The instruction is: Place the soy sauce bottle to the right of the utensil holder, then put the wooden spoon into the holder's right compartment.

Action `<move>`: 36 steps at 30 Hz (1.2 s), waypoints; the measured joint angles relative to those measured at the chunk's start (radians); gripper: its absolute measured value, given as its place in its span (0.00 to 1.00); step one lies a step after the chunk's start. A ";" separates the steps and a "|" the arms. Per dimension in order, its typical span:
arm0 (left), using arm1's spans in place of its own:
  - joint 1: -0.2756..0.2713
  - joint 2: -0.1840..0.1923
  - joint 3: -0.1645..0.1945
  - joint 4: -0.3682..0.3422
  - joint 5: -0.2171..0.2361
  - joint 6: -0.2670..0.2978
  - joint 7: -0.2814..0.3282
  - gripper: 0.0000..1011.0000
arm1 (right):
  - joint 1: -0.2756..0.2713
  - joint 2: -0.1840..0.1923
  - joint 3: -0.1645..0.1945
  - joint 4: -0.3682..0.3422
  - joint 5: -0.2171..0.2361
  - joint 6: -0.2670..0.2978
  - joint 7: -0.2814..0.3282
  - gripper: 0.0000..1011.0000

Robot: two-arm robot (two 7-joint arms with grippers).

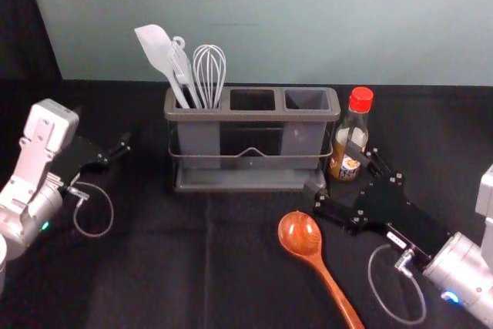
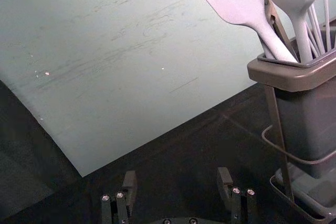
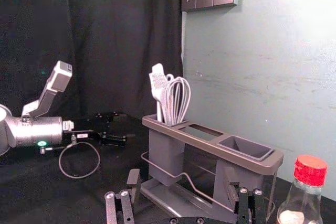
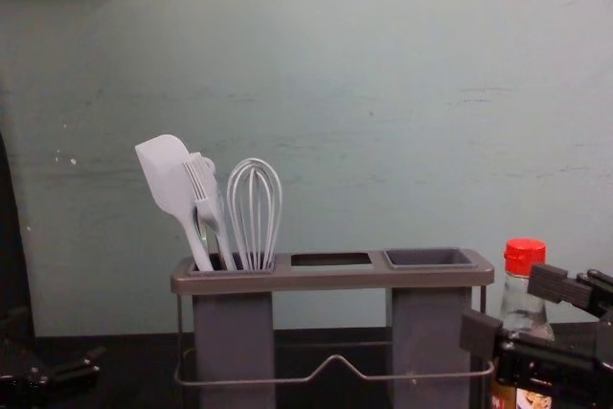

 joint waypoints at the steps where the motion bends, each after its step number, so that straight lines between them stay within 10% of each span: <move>1: 0.000 0.000 0.000 0.000 0.000 0.000 0.000 0.99 | 0.000 0.000 0.001 0.000 0.000 0.000 0.000 0.99; 22: 0.000 0.000 0.000 0.000 0.000 0.000 0.000 0.99 | 0.002 0.000 -0.004 0.004 -0.006 0.018 -0.011 0.99; 36: 0.000 0.000 0.000 0.000 0.000 0.000 0.000 0.99 | -0.051 0.037 -0.042 -0.152 -0.094 0.426 -0.172 0.99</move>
